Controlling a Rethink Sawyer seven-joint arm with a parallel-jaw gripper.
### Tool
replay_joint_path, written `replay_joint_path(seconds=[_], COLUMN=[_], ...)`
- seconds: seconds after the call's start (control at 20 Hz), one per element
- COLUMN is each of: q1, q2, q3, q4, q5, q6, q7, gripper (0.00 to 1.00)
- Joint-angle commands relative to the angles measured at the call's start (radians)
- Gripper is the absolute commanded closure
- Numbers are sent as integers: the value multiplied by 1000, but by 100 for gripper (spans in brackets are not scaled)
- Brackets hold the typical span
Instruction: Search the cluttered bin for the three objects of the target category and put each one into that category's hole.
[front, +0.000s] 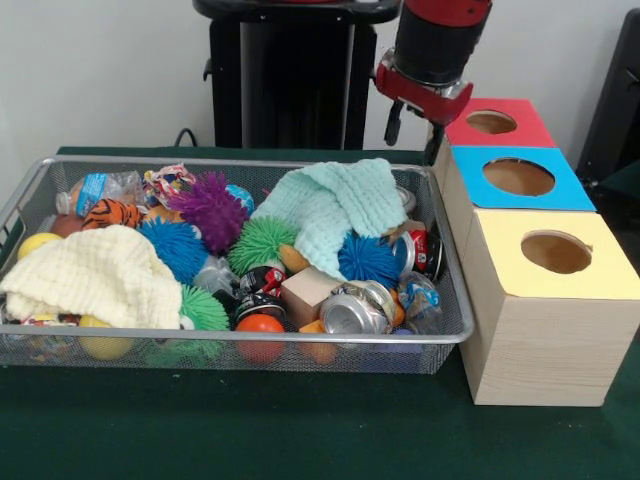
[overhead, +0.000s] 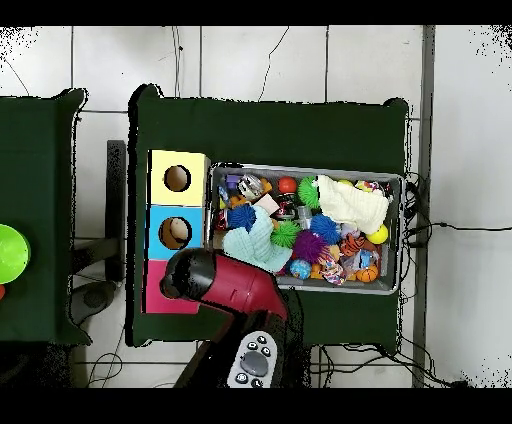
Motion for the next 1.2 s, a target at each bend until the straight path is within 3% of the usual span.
replay_joint_path(seconds=[0.05, 0.4, 0.5, 0.65, 0.9, 1.05, 1.2], q1=[-68, -180, -197, -179, -1, 30, 6], q2=[14, -18, -48, -104, -161, -190, -241], q3=[71, 111, 96, 19, -213, -263, -291], q4=[44, 52, 48, 17, 19, 35, 59], q5=[72, 12, -9, -44, -54, -44, -42], q6=[-125, -101, -49, 70, 106, 113, 121], q7=[220, 89, 70, 88, 294, 300, 235], gripper=[0, 0, 0, 0, 0, 0, 0])
